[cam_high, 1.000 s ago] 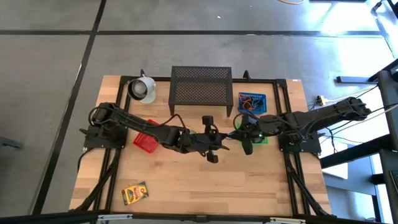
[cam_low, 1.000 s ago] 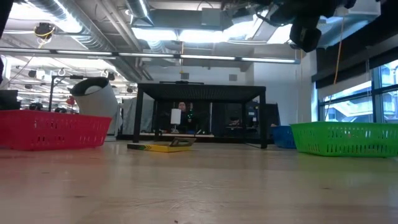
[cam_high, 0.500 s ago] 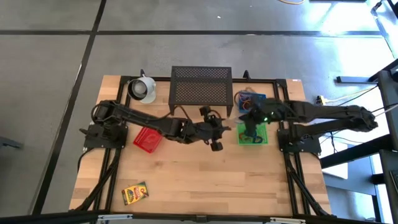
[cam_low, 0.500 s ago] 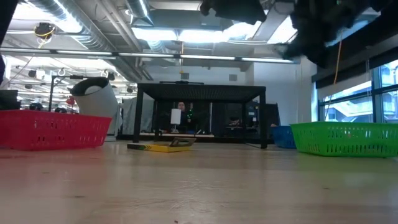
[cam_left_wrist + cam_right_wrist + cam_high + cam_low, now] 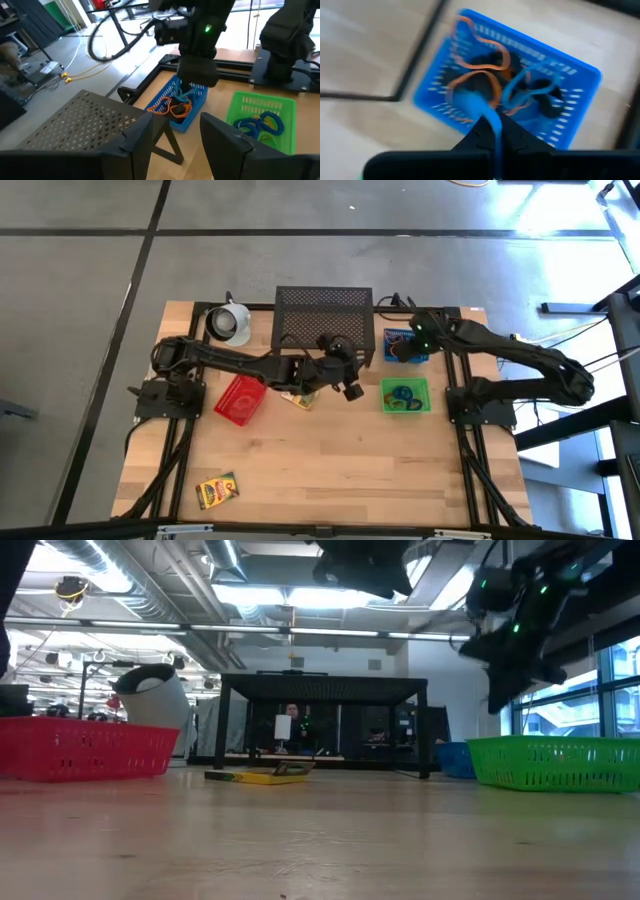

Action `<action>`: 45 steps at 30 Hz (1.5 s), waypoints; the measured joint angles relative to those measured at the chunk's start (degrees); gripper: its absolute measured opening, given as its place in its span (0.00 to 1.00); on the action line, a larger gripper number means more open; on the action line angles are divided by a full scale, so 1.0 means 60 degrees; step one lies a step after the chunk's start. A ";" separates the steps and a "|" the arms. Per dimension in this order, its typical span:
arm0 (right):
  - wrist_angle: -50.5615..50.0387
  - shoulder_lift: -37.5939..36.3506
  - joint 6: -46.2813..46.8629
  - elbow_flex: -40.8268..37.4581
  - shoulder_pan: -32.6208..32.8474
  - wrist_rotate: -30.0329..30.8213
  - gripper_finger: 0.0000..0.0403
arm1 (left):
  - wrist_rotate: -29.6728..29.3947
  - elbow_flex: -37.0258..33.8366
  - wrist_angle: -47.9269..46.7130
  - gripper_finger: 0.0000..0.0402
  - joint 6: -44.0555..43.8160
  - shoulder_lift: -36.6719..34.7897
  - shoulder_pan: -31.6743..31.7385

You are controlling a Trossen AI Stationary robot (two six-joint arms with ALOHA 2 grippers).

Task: Pick & Place Office Desk Supplies
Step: Put the blue rubber band into the blue bin, then put the yellow crayon box into the red bin

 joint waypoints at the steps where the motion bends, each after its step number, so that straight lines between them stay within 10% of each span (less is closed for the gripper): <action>1: 0.0004 0.0263 -0.0032 -0.0001 -0.0232 -0.0003 0.00 | 0.0007 0.0000 -0.0007 0.39 -0.0021 0.0000 0.0033; 10: 0.0525 0.1508 -0.0273 -0.0004 -0.0972 0.0148 0.12 | 0.0032 0.0011 -0.1068 0.39 -0.0497 -0.0537 0.0262; 27: 0.0709 0.0542 -0.0475 0.0000 -0.1060 -0.0009 0.72 | 0.2469 0.0007 -0.6177 0.43 -0.3429 -0.1286 0.0008; 37: 0.0681 -0.0464 -0.0144 0.0000 0.0169 -0.0010 0.74 | 0.4901 0.0007 -0.8785 0.55 -0.4605 -0.0870 -0.1319; 45: 0.0641 -0.0628 0.0250 0.0000 0.1935 0.0790 0.70 | 0.2796 0.0000 -0.8092 0.55 -0.5291 0.0405 -0.1926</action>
